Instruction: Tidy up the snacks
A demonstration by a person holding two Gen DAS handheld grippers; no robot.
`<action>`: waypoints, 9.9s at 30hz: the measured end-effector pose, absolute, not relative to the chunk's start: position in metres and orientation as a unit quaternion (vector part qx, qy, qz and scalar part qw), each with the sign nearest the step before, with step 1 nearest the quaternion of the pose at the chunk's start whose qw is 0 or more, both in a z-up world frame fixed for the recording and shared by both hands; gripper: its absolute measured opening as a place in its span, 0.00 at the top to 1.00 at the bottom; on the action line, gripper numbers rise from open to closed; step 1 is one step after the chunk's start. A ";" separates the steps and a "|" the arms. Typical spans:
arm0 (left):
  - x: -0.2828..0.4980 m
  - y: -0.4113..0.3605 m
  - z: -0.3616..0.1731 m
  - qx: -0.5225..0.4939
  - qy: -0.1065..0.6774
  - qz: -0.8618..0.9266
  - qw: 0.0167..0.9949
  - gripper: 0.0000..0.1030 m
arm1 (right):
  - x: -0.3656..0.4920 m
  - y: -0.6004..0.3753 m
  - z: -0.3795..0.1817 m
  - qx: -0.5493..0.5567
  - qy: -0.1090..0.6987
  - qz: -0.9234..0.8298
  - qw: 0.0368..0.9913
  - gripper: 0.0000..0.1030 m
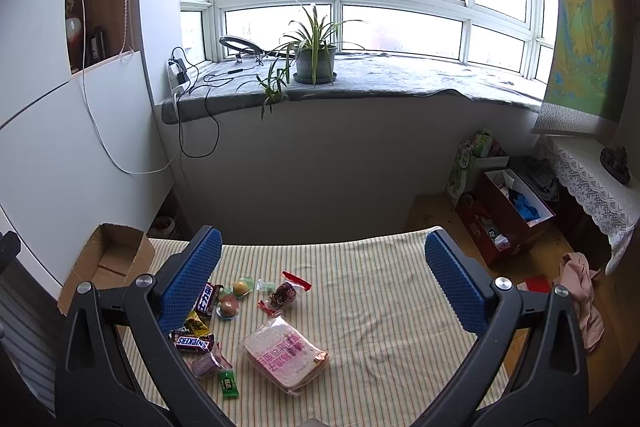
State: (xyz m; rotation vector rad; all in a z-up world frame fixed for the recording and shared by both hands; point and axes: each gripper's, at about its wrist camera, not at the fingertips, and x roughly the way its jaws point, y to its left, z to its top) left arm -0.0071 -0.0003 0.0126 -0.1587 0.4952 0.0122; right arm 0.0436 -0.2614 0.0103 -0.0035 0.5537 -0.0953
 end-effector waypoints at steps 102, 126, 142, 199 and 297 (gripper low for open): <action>0.059 -0.120 -0.170 -0.171 0.536 -0.201 0.802 0.30 | 0.146 -0.314 -0.212 0.078 0.546 0.206 0.808 0.03; 0.086 -0.144 -0.243 -0.223 0.580 -0.180 0.763 0.46 | 0.183 -0.299 -0.281 0.120 0.633 0.293 0.706 0.31; 0.089 -0.150 -0.225 -0.173 0.556 -0.190 0.790 0.48 | 0.161 -0.295 -0.258 0.121 0.618 0.291 0.720 0.42; 0.065 0.153 -0.162 -0.257 0.432 0.016 0.864 0.48 | 0.204 0.068 -0.196 0.009 0.587 0.442 0.679 0.42; 0.081 -0.069 -0.236 -0.050 0.559 -0.240 0.792 0.68 | 0.091 -0.153 -0.280 -0.083 0.583 0.204 0.782 0.70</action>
